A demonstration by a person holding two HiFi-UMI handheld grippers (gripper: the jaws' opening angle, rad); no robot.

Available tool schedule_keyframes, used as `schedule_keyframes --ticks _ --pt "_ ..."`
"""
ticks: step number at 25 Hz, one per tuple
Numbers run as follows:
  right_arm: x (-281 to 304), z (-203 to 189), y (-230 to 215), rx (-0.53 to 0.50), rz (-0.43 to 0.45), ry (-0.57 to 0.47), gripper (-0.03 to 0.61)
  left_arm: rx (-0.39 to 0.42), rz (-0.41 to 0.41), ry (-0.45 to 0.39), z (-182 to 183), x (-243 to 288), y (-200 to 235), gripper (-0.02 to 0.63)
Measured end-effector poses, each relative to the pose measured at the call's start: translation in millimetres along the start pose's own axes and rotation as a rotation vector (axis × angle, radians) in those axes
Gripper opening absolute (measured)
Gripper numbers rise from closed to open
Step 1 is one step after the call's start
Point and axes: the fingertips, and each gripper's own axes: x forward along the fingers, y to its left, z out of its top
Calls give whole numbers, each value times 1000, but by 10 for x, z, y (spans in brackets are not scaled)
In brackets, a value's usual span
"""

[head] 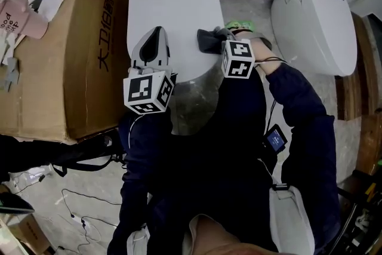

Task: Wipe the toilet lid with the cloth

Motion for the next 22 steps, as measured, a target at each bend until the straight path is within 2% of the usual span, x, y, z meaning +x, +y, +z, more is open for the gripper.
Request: schedule_keyframes --ticks 2,7,12,16,22 --pt "6 7 -134 31 -16 -23 67 3 7 5 -11 -15 15 17" --pt "83 37 -803 69 -166 -50 67 8 36 34 -108 -74 44 17" --pt "210 92 -1609 41 -289 -48 67 20 83 56 -141 -179 71 17" --pt "442 120 -2158 1 -356 -25 67 17 136 54 -131 -252 130 17" --pt "996 181 -2561 -21 -420 29 67 40 203 64 -90 -377 216 17"
